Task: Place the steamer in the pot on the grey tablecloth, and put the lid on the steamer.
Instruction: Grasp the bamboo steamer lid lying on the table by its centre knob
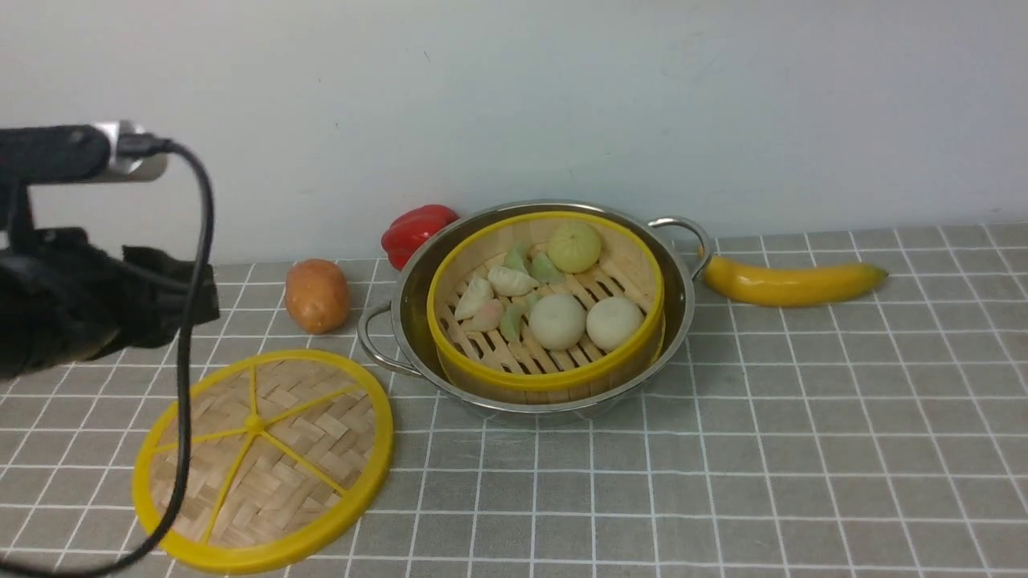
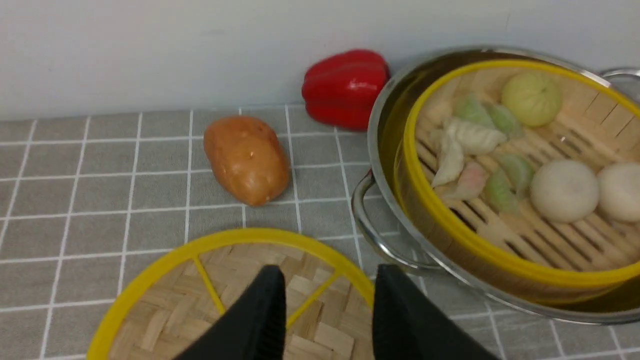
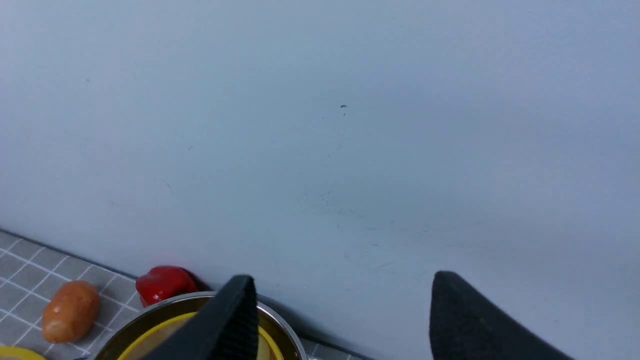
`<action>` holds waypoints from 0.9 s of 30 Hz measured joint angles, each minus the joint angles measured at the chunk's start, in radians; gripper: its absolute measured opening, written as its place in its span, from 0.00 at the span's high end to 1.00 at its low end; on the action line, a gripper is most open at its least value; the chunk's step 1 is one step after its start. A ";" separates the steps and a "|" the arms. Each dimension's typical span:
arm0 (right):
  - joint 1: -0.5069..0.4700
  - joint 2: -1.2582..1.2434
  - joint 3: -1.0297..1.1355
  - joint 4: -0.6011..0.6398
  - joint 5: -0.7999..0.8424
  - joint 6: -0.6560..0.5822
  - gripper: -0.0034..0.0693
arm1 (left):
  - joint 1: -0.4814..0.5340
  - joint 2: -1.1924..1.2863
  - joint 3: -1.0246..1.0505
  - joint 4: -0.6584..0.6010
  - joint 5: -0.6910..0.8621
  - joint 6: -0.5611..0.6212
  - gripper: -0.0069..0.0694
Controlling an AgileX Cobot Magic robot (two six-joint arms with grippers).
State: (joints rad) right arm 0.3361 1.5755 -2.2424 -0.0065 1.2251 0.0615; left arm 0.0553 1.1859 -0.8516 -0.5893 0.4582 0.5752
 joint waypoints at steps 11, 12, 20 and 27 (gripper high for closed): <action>0.000 -0.432 0.564 -0.043 0.008 -0.018 0.32 | 0.000 0.422 -0.342 0.503 0.414 -0.551 0.59; 0.000 -0.455 0.593 -0.047 0.008 -0.018 0.32 | 0.000 0.442 -0.343 0.500 0.414 -0.551 0.59; 0.000 -0.633 0.766 -0.048 0.010 -0.008 0.32 | 0.000 0.544 -0.350 0.447 0.408 -0.500 0.59; 0.000 -0.712 0.785 -0.048 0.010 0.031 0.32 | 0.000 0.596 -0.350 0.439 0.374 -0.493 0.59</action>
State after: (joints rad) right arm 0.3361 0.8639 -1.4576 -0.0543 1.2350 0.0925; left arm 0.0553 1.7814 -1.2012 -0.1506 0.8324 0.0825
